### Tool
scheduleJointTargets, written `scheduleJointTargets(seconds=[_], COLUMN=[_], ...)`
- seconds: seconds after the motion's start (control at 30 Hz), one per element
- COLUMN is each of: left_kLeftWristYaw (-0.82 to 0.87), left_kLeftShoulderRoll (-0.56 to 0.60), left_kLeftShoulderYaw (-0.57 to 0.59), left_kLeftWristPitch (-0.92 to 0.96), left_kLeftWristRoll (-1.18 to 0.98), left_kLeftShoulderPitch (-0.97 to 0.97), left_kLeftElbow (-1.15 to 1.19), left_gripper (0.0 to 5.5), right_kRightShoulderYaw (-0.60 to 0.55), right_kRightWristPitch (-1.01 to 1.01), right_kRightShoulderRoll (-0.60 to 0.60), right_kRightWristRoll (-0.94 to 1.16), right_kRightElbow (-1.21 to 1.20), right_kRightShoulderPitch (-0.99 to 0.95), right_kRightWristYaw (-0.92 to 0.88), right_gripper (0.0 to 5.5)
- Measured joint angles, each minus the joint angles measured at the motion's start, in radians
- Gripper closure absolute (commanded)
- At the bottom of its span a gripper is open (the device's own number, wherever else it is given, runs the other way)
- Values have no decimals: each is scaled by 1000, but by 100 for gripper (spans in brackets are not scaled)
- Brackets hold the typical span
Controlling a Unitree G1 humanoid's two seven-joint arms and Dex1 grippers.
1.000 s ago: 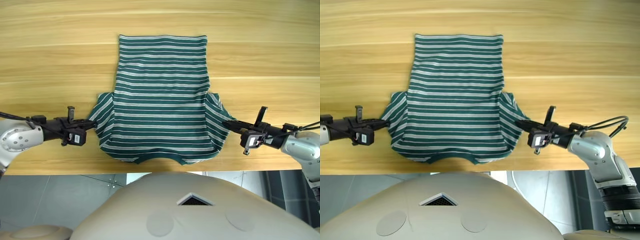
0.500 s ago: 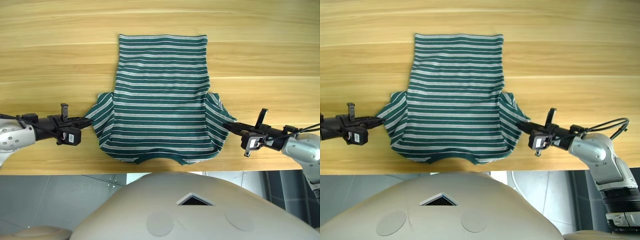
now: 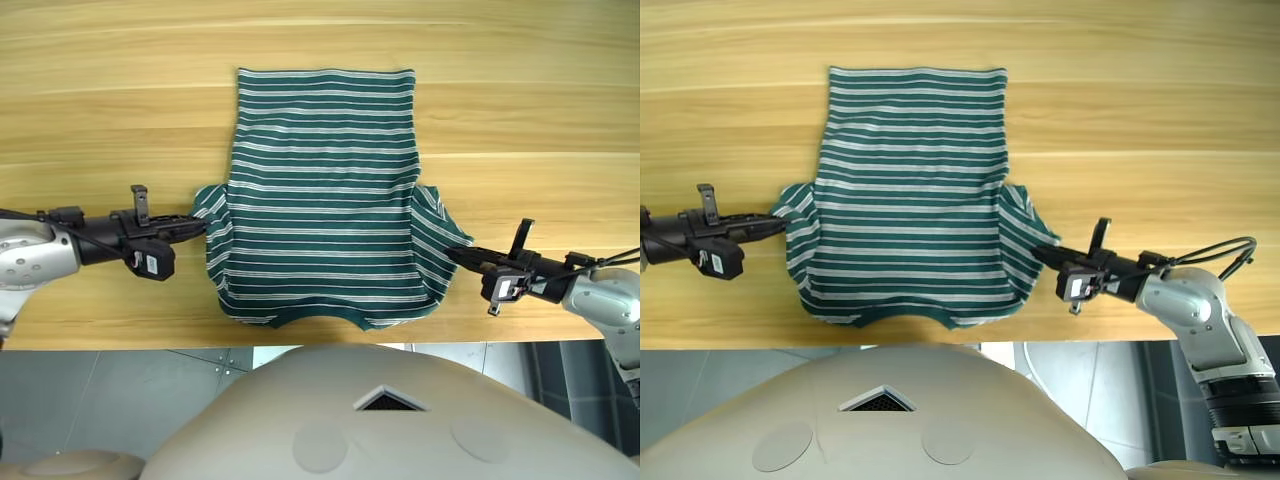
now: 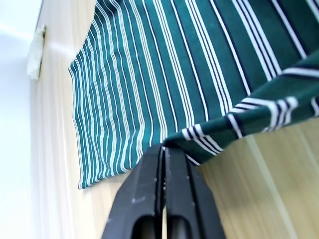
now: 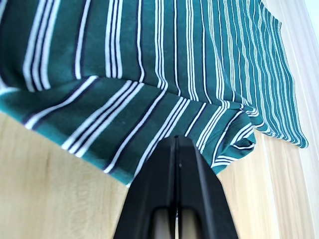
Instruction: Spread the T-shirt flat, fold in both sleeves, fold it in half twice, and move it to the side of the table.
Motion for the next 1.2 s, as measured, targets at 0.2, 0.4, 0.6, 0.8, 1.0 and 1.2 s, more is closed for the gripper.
scheduleJointTargets(seconds=[0.2, 0.4, 0.6, 0.8, 1.0, 1.2], left_kLeftWristYaw=[-21, -30, -26, -19, -33, -71], left_kLeftShoulderRoll=[-100, -168, -212, -252, -266, -267], left_kLeftShoulderYaw=[-83, -157, -195, -198, -198, -227], left_kLeftWristPitch=[21, 24, 24, 51, 70, 71], left_kLeftWristRoll=[60, 145, 189, 189, 142, 108], left_kLeftShoulderPitch=[-70, -108, -131, -158, -165, -176], left_kLeftElbow=[4, 26, 65, 76, 68, 62], left_gripper=[547, 547, 547, 547, 455, 365], right_kRightShoulderYaw=[9, 10, 10, 12, 13, 12], right_kRightWristPitch=[0, -1, 1, 4, 6, 17], right_kRightShoulderRoll=[1, 1, 1, 4, 4, 4], right_kRightWristRoll=[0, 0, -3, -5, 2, 6], right_kRightElbow=[-7, -10, -31, -33, -37, -39], right_kRightShoulderPitch=[-4, -4, -1, -2, -1, -1], right_kRightWristYaw=[0, 0, -1, 0, 9, 19], right_gripper=[550, 550, 550, 550, 550, 464])
